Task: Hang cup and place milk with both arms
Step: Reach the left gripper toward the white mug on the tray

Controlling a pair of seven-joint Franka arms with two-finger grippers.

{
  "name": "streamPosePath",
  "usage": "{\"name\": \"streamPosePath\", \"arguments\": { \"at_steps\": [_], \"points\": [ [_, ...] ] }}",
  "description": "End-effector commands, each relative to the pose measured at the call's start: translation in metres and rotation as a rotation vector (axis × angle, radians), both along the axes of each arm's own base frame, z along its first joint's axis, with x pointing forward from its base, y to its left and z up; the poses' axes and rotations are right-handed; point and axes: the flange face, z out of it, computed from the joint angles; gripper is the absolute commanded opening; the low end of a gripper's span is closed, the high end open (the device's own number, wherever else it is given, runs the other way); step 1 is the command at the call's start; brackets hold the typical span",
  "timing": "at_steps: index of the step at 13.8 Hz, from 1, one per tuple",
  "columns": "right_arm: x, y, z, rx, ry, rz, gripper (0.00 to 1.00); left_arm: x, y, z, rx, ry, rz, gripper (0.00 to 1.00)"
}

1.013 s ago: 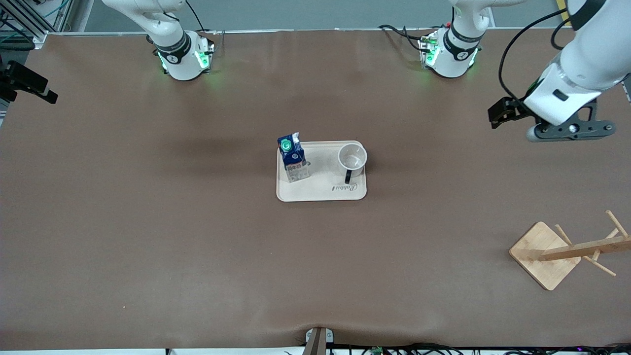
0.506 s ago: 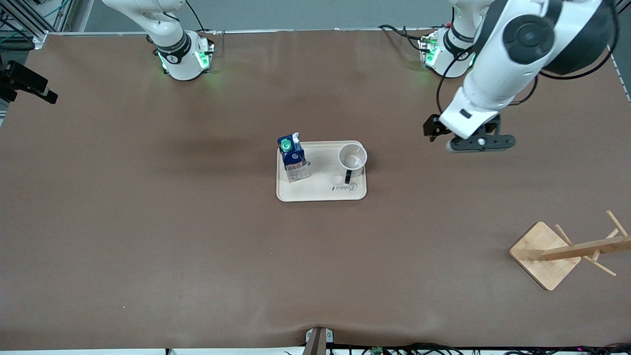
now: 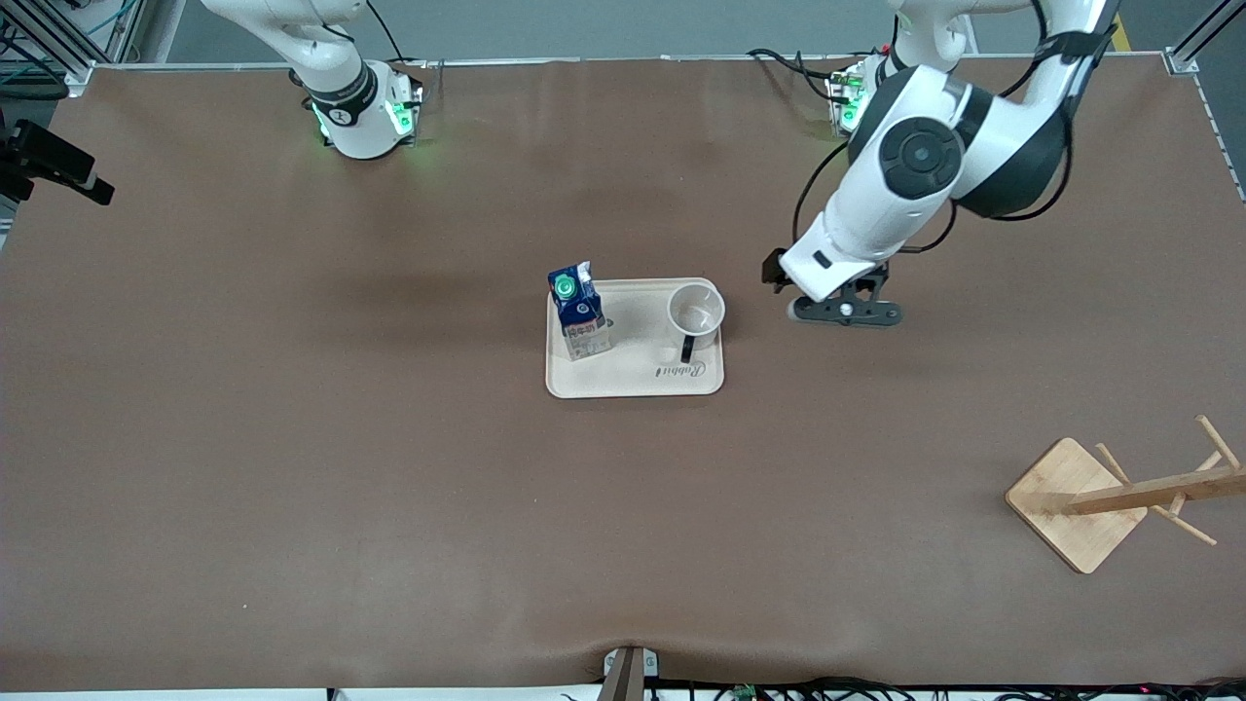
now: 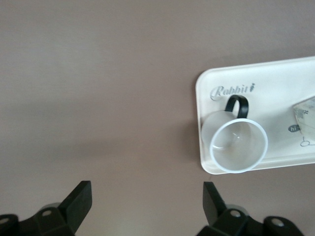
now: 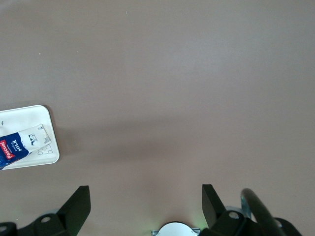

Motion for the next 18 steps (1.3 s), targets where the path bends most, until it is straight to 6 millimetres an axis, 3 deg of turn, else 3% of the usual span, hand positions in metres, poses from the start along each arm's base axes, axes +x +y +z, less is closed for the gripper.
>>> {"name": "streamPosePath", "arguments": {
  "at_steps": [1,6,12,18],
  "points": [
    [-0.003,-0.002,0.000,0.018,-0.003,0.000,1.00,-0.011,-0.014,-0.029,-0.031,-0.013,-0.022,0.95],
    [-0.003,-0.002,0.000,0.018,-0.004,0.000,1.00,-0.025,-0.036,-0.074,-0.079,-0.041,-0.062,0.88],
    [-0.003,-0.002,0.000,0.018,-0.004,0.000,1.00,-0.030,-0.050,-0.108,-0.095,-0.028,-0.096,0.83],
    [-0.002,-0.002,-0.001,0.019,-0.001,0.000,1.00,-0.025,-0.050,-0.113,-0.104,-0.043,-0.064,0.83]
  ]
}}
